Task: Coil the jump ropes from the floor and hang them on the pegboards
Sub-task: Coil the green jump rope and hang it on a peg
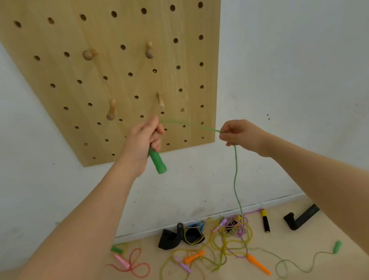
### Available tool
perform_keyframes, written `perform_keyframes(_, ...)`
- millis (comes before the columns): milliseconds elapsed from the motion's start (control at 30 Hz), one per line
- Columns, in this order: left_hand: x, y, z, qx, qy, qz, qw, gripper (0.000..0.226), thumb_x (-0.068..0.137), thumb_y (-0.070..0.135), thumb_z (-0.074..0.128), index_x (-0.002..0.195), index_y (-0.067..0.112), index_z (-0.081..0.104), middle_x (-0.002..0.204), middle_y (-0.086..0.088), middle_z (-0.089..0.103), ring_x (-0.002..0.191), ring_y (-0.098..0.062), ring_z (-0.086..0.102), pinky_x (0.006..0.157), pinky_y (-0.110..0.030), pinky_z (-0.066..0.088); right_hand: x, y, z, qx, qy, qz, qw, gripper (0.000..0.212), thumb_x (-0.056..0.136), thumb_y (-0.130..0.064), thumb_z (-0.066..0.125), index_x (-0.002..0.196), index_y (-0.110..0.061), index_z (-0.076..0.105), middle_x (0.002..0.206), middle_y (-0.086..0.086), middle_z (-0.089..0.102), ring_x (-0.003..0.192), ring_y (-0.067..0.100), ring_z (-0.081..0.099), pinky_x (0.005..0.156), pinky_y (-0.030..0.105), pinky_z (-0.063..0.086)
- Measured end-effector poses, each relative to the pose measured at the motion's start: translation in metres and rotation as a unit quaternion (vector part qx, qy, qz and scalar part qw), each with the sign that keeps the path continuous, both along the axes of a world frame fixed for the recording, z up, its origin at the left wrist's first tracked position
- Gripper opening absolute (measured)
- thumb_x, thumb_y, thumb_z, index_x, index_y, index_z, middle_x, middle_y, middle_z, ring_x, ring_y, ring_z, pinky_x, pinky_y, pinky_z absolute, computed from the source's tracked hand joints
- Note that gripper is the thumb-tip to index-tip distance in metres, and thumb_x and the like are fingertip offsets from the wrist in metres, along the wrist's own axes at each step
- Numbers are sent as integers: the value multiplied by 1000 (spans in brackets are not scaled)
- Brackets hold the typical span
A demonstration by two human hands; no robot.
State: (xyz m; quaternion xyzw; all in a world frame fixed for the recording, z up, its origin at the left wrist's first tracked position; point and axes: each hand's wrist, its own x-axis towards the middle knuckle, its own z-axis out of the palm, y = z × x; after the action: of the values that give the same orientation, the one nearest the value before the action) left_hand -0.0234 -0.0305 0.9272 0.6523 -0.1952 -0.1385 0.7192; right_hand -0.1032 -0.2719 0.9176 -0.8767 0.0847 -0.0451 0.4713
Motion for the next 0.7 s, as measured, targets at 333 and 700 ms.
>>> perform_keyframes(333,-38,-8,17,-34,14,-168,985,34,99,25,28,82,10,53,43,11,24,36,-5,19,41,-21,14,2,46,39,-114,-104,33,988,22,92,-27,56,84,-13,70,53,-6,39,43,3,35,47,10,29)
perform_keyframes(700,-29,44,12,-310,109,8,944,42,97,21,36,139,24,40,73,3,62,42,-5,42,38,-15,33,-18,-10,-11,-119,95,-60,987,23,94,-22,46,81,-16,65,78,-2,50,70,16,46,67,25,43)
